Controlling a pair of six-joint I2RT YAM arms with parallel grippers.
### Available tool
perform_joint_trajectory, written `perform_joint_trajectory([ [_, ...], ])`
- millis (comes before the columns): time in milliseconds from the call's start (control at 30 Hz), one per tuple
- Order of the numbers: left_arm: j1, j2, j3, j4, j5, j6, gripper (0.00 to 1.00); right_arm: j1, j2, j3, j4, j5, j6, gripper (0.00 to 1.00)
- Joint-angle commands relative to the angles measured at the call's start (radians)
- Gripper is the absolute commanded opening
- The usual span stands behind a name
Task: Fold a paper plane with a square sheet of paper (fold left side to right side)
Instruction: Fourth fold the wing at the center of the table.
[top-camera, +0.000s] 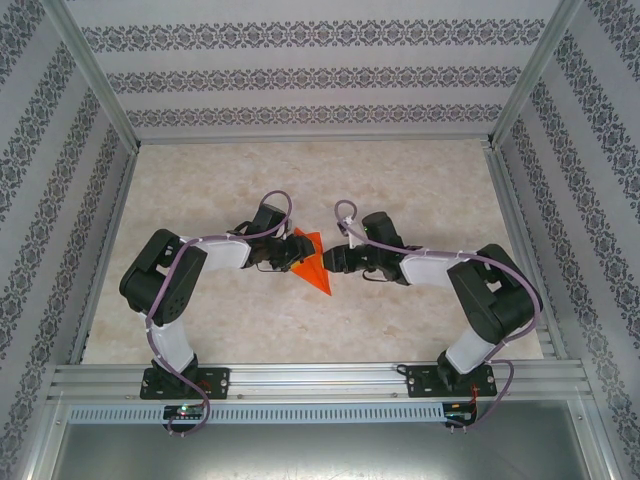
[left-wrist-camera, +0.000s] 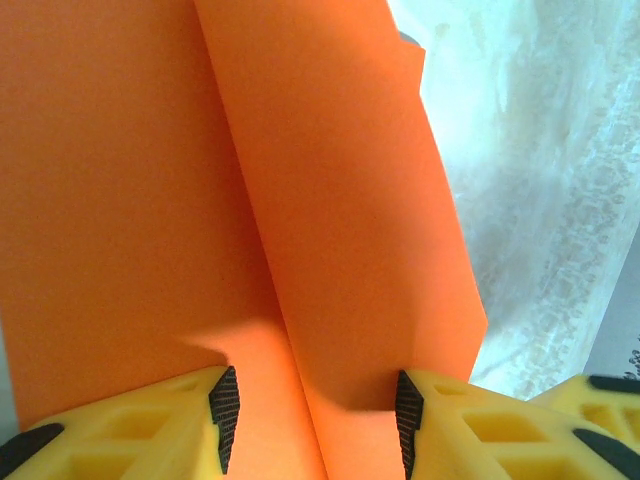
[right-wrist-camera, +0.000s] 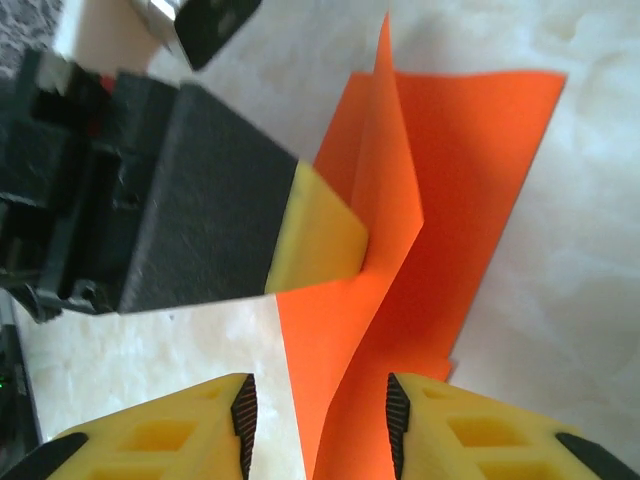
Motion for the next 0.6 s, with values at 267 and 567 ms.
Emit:
perform_joint_trajectory([
  [267,-0.018,0.011,0.0,-0.021,-0.016,0.014,0.49,-0.027,0.096,0.081,0.026,-0.12,0.158,0.36],
  [567,-0.02,0.003,0.0,-0.025,-0.018,0.014,0.49,-0.026,0.172,0.104,0.047,-0.139,0.199,0.32],
])
